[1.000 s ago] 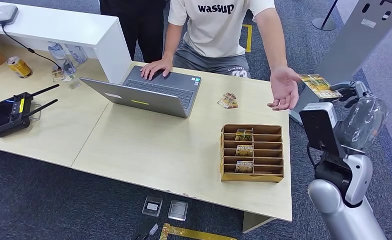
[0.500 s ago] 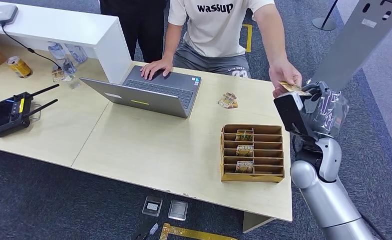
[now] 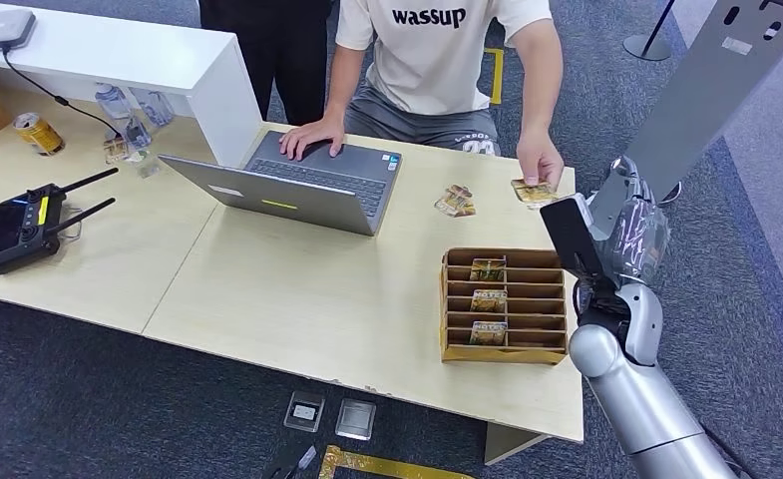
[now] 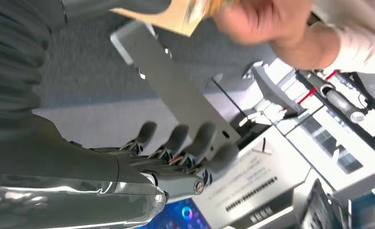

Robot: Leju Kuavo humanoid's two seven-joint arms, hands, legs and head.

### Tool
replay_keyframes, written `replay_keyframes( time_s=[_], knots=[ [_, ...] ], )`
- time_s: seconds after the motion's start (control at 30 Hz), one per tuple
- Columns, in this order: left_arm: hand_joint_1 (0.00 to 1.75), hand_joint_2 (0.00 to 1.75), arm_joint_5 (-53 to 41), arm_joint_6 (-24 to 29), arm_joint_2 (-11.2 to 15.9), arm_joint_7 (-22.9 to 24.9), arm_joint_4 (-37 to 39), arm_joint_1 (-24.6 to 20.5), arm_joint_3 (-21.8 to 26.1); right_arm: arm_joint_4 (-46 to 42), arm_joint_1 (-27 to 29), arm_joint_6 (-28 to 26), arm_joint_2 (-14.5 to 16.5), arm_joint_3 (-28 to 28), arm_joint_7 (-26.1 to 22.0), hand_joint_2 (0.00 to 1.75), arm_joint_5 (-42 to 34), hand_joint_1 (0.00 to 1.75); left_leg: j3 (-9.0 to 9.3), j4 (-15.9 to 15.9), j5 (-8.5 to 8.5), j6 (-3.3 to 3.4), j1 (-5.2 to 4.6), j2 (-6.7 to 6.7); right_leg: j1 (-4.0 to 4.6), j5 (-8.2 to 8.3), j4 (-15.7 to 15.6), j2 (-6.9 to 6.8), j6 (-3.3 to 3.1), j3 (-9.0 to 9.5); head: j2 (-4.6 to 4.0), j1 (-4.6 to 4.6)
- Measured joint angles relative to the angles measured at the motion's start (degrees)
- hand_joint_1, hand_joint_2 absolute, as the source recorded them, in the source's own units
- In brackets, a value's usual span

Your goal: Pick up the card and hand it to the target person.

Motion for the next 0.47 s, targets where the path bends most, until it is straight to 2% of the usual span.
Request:
replay_keyframes(
  time_s=[0.1,0.27,0.4,0.47],
  knots=[
    [0.0,0.0,0.52,0.14,0.0,0.17,0.0,0.02,0.02,-0.15,0.97,3.18,0.3,0.0,-4.58,1.75,-9.25,0.0,0.0,0.0,0.0,0.0,0.0,0.0,0.0,0.0,0.0,0.0,0.0,0.0,0.0,0.01],
    [0.0,0.0,1.25,0.26,0.0,0.61,0.0,0.15,0.06,-2.56,5.3,11.87,0.79,-0.31,-12.98,1.75,-29.55,0.0,0.0,0.0,0.0,0.0,0.0,0.0,0.0,0.0,-0.01,0.0,0.0,0.0,0.0,0.01],
    [0.0,0.0,1.68,0.28,0.0,0.67,0.0,0.27,0.1,-6.71,9.98,15.88,0.79,-0.31,-15.54,1.75,-40.76,0.0,0.0,0.0,0.0,0.0,0.0,0.0,0.0,-0.01,-0.01,0.0,0.0,-0.01,0.0,0.01],
    [0.0,0.0,1.92,0.31,0.0,0.66,0.0,0.3,0.14,-8.84,11.89,16.49,0.66,-0.31,-15.76,1.75,-43.72,0.0,0.0,0.0,-0.01,0.0,0.0,0.0,0.0,-0.01,-0.01,0.0,-0.01,-0.02,0.0,0.0]
  ],
)
